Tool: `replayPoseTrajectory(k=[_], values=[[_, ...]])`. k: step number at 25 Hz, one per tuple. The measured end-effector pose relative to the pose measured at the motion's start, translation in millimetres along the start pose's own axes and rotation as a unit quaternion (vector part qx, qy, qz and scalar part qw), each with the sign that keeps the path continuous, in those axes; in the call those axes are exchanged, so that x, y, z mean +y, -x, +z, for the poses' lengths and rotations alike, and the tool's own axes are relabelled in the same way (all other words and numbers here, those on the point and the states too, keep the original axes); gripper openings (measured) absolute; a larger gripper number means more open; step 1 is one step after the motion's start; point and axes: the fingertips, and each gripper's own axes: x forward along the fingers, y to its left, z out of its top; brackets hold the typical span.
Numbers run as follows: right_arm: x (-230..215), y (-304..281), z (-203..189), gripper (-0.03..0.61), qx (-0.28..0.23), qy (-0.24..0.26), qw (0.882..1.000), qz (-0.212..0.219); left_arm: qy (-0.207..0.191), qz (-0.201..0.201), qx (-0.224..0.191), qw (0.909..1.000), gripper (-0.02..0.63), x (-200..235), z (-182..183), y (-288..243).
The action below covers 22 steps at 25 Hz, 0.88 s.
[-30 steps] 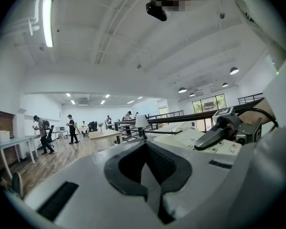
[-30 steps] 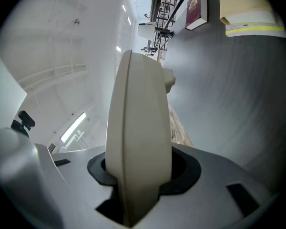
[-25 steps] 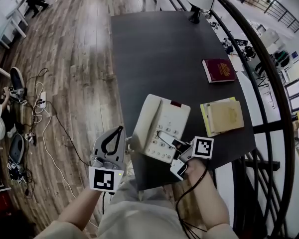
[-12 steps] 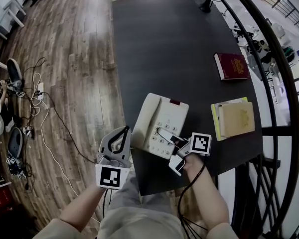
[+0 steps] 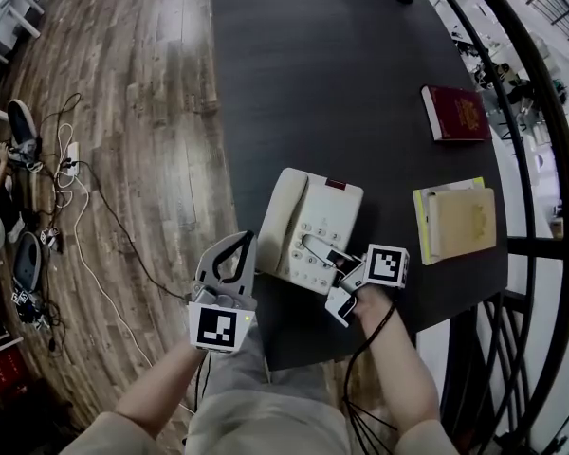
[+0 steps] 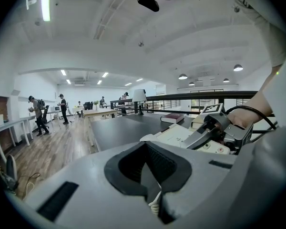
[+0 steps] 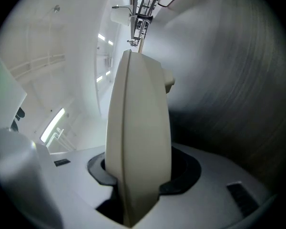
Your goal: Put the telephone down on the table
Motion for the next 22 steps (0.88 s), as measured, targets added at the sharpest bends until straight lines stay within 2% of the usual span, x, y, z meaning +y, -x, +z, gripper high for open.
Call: replayPoseTrajectory(k=[2,6,9,16,22], values=[[-1,-1,-1,0.184,0.001,0.013,1.0,-0.003,-0.004,-0.005,0.005,1.0,0.005,-4,-4,-2],[-9,0,-9,0.186,0.018,0.044,0.997,-0.053,-0.002,-0.013,0.013,0.9998,0.005,-12,-9,-4],[-9,-3,-9,0.187,0.014,0.048,0.998,-0.041,-0.002,-0.015,0.018,0.9997,0.005,-14,-16,-6],[-24,6,-8,0.206,0.01,0.065,0.994,-0.088,-0.002,-0.023,0.021,0.9995,0.005,-22,-20,-8],[-29,8,-5,0.266,0.013,0.119,0.98,-0.157,0.006,-0.027,0.025,0.9993,0.005,-24,-25,-8]])
